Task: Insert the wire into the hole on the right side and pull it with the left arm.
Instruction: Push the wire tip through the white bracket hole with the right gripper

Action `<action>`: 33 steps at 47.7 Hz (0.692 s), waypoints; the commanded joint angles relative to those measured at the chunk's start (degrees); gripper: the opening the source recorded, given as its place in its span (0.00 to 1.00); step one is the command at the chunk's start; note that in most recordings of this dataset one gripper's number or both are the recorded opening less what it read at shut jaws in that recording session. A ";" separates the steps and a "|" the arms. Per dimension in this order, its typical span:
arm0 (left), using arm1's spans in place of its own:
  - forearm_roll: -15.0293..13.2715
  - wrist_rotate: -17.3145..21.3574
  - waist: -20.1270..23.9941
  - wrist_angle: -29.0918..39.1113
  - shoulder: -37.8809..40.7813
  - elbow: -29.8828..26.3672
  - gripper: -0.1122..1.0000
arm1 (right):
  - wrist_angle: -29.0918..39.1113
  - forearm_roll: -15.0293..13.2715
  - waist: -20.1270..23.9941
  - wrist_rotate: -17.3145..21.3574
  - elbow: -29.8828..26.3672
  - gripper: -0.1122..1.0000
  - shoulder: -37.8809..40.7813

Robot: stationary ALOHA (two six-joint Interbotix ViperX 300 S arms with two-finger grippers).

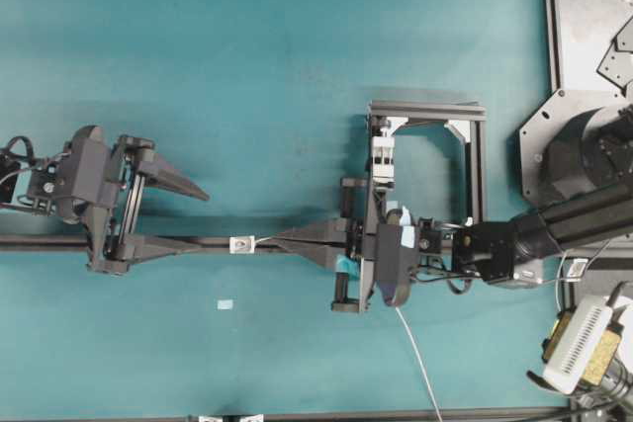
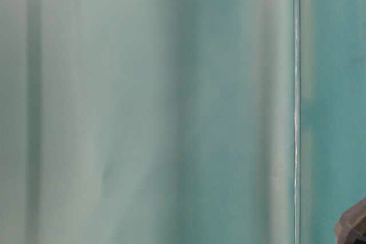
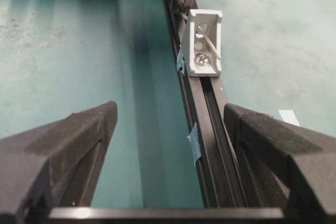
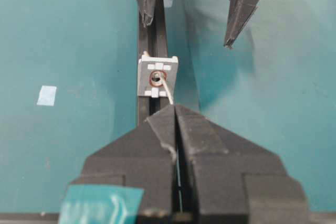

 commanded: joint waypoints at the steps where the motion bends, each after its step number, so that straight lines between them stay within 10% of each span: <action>1: -0.09 0.09 -0.18 -0.26 -1.23 -0.53 0.87 | -0.18 -0.09 -0.53 -0.09 -1.14 0.11 -0.53; 33: -0.09 0.09 -0.26 -0.09 -1.32 -0.88 0.87 | 1.76 -0.18 -1.23 -2.55 -3.87 0.11 0.09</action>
